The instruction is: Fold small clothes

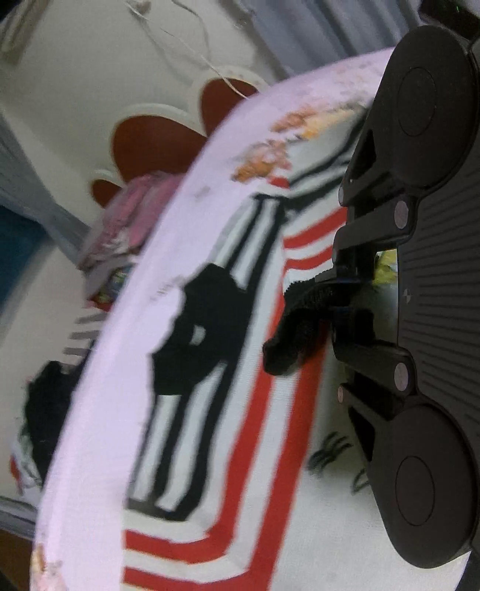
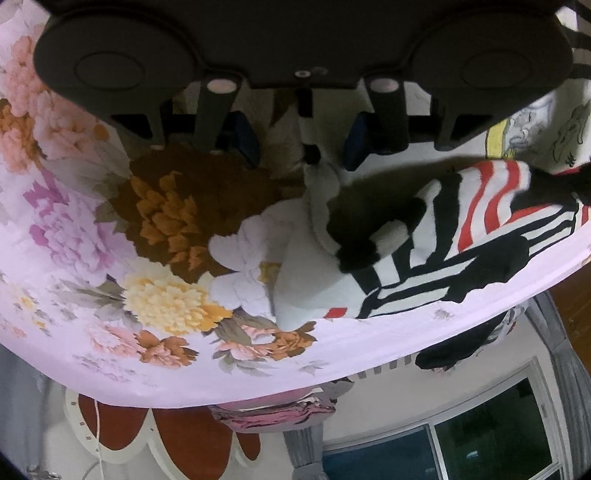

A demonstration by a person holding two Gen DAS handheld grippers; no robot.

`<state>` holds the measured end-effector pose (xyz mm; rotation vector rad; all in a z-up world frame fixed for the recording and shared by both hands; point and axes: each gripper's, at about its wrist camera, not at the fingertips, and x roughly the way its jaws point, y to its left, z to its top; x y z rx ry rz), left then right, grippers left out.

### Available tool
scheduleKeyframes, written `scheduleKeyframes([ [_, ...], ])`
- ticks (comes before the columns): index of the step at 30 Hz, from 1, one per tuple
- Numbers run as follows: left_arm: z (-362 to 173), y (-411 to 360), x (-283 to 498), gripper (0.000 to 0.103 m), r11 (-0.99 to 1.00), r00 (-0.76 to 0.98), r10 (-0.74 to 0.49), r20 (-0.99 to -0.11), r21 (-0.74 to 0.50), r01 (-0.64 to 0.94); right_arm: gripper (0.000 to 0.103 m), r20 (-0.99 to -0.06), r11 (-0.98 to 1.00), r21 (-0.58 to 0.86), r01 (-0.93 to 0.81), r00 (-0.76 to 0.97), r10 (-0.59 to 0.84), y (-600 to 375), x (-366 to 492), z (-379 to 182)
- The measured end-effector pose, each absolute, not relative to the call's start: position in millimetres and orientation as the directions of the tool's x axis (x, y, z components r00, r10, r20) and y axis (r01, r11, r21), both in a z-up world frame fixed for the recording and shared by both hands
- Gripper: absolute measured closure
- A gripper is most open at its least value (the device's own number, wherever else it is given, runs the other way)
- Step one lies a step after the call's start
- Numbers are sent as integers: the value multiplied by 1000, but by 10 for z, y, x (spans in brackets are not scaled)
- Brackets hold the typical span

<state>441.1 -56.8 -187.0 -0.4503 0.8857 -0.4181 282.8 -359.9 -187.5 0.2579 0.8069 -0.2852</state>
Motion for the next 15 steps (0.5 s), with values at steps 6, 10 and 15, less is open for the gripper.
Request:
scheduleKeyframes([
  [6,-1497,-66,4306,94,840,686,-470,-556,-520,153,73,-739,935,134,329,662,-127,-3542,2949,-1872],
  [10,-1572,248,4292,94,884,686,-405,-605,-450,125,76,-737,945,118,305,665,-122,-3483,2985,-1870],
  [15,-1932,237,4345,94,906,629,-368,-685,-415,78,86,-747,937,122,328,652,-131,-3530,2973,-1918],
])
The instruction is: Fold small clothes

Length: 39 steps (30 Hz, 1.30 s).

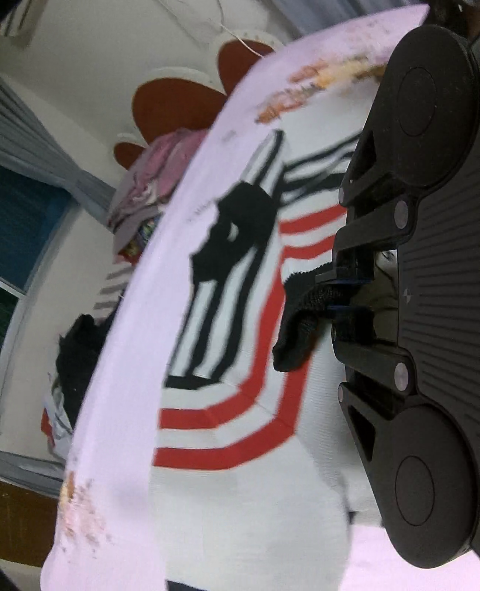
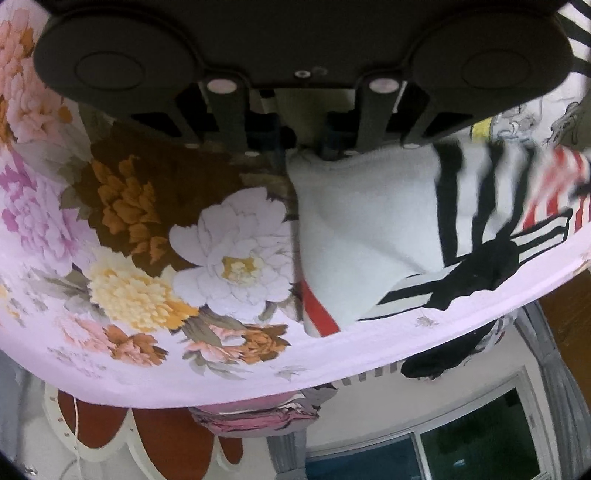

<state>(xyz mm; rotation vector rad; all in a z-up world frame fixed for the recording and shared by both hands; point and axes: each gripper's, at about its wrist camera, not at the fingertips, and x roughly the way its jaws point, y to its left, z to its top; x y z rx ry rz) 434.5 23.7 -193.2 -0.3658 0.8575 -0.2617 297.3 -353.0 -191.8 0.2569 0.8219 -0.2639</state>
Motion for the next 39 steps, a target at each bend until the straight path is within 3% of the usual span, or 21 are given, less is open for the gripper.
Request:
scheduleKeyframes([
  [5,-2089,171,4388,94,927,604,-334,-724,-367,74,87,-764,937,150,317,638,-93,-3600,2897,-1931],
  [8,-2017,168,4309,93,944,612,-305,-730,-318,92,76,-765,942,169,290,641,-60,-3642,2798,-1833],
  [10,-1956,218,4234,85,947,615,-297,-730,-307,93,74,-749,940,186,286,661,-53,-3679,2717,-1736],
  [11,-1917,234,4203,73,954,625,-275,-730,-286,86,73,-738,940,185,286,672,-59,-3688,2692,-1683],
  [12,-1874,262,4165,55,960,642,-255,-724,-269,78,71,-728,941,185,284,683,-63,-3697,2688,-1639],
  [14,-1794,341,4096,39,965,673,-225,-704,-256,54,63,-709,942,192,277,702,-62,-3736,2734,-1569],
  [15,-1745,380,4065,39,965,687,-219,-693,-256,50,58,-699,944,192,270,713,-62,-3761,2785,-1542],
  [21,-1578,245,4127,39,936,684,-315,-658,-333,111,59,-700,937,215,274,713,-48,-3919,3322,-1621],
  [31,-1954,-149,4352,39,963,635,-266,-726,-234,136,61,-702,896,322,304,712,11,-4087,4180,-1894],
  [36,-2045,-194,4362,39,970,621,-242,-745,-186,154,90,-723,884,328,332,691,10,-4118,4407,-2019],
  [39,-2042,-167,4355,40,970,622,-245,-744,-187,158,94,-717,888,299,350,696,-33,-4164,4388,-2051],
])
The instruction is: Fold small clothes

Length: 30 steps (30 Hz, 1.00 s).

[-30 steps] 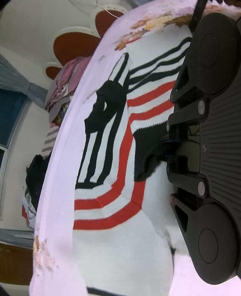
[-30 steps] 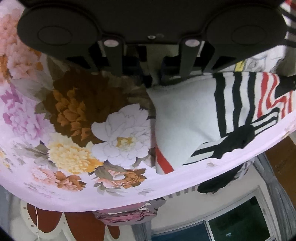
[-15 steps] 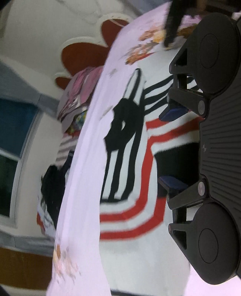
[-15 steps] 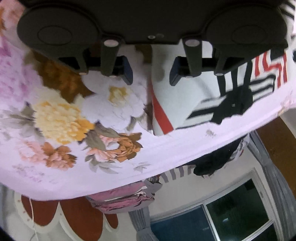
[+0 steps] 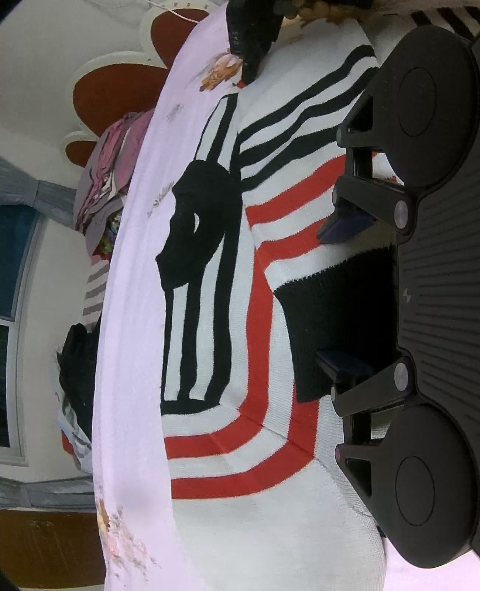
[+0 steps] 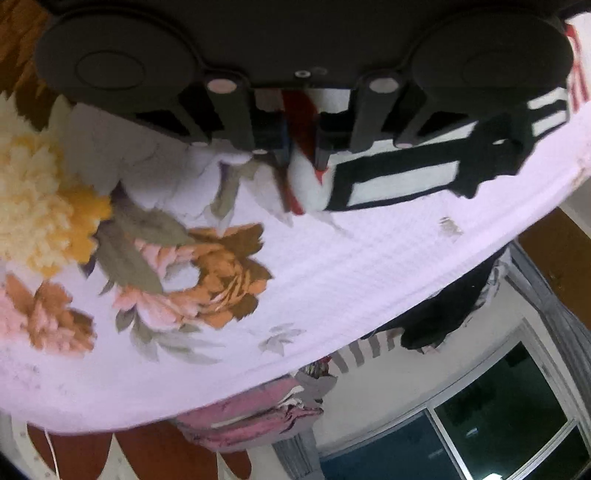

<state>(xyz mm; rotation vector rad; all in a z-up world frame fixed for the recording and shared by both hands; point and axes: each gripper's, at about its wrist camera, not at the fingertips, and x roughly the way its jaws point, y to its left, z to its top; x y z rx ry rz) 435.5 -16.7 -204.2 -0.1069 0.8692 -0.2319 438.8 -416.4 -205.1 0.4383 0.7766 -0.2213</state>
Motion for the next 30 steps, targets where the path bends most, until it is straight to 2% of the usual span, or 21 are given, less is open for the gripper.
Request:
scheduleKeyframes([
  [4,-1987,-132,4360,39,971,614,-238,-753,-199,132,93,-716,900,253,356,695,-73,-4086,4368,-2036],
  [6,-1950,-112,4353,39,972,623,-233,-747,-204,118,80,-708,910,212,357,698,-109,-4006,4335,-1960],
  [7,-1964,-98,4353,39,974,624,-223,-749,-193,116,77,-696,915,196,354,707,-125,-3964,4297,-1906],
  [12,-1969,-63,4349,39,977,613,-214,-760,-182,115,75,-657,949,160,272,746,-104,-3705,4070,-1712],
  [17,-1823,145,4243,39,968,609,-230,-759,-242,64,72,-693,971,106,213,716,-81,-3471,3886,-1715],
  [21,-1732,467,4079,39,970,622,-203,-756,-244,19,69,-741,973,107,206,669,-60,-3340,3768,-1785],
  [24,-1699,823,3938,39,964,634,-170,-754,-261,-52,60,-731,970,146,196,681,-28,-3169,3648,-1712],
  [28,-1667,1328,3736,39,953,647,-104,-755,-263,-153,60,-712,969,207,136,700,54,-2829,3589,-1618],
  [30,-1662,1570,3641,39,944,651,-72,-756,-263,-201,56,-708,972,217,88,700,95,-2580,3574,-1597],
])
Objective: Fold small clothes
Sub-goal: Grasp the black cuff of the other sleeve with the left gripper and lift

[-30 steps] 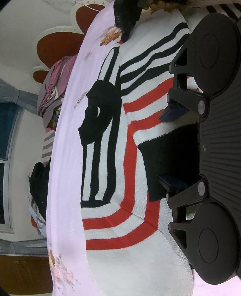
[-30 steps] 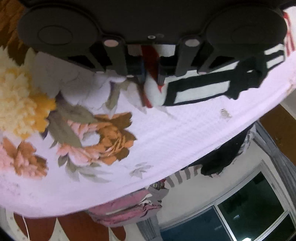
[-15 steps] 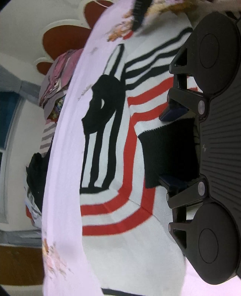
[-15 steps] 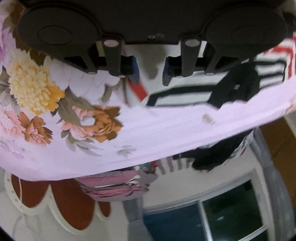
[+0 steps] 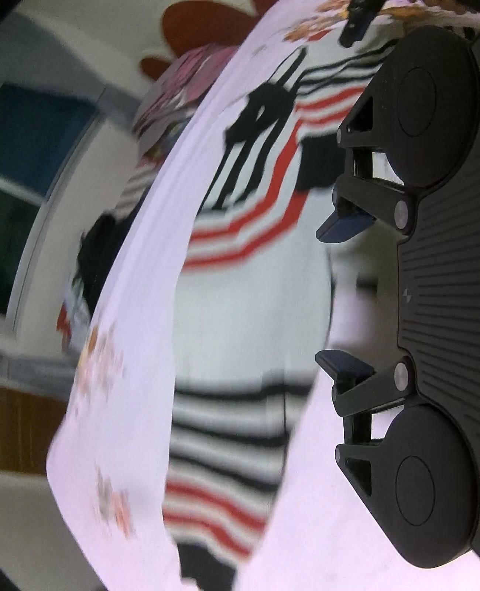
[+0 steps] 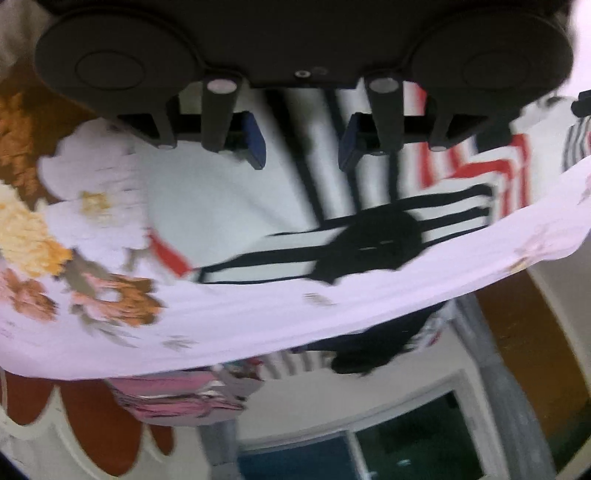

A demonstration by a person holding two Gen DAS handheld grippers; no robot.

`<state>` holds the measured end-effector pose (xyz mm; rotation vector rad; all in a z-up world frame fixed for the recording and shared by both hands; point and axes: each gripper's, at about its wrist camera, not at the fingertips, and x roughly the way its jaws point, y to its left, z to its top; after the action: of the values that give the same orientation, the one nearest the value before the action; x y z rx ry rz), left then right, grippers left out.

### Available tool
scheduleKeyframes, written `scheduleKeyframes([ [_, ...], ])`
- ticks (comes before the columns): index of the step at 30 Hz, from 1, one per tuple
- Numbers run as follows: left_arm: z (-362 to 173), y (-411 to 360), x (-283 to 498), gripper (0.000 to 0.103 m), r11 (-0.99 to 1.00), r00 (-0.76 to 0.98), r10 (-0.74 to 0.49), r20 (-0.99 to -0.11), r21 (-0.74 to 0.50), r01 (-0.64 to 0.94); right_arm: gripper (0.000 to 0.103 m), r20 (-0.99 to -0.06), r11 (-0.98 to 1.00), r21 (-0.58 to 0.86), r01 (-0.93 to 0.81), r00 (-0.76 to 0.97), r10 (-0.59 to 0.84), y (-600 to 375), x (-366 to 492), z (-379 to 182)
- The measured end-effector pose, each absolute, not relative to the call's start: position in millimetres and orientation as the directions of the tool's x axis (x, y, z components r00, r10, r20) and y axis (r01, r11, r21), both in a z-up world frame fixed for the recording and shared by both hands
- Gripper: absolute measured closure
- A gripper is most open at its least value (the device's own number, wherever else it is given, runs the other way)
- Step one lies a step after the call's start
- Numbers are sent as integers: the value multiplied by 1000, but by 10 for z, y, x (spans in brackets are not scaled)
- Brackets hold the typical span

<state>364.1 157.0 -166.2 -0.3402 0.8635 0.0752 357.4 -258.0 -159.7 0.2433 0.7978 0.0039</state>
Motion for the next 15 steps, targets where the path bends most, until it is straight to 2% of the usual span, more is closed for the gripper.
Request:
scheduleKeyframes([
  [2,-1667,1815,3554,38,929,653,-47,-756,-273,-249,51,-702,971,235,44,699,138,-2323,3568,-1591],
  [5,-1706,2151,3452,29,904,656,-5,-755,-284,-320,51,-698,969,246,-18,690,190,-1980,3560,-1582],
  [15,-1947,3175,3337,28,797,669,58,-741,-370,-478,51,-698,969,213,-125,675,241,-1262,3504,-1526],
])
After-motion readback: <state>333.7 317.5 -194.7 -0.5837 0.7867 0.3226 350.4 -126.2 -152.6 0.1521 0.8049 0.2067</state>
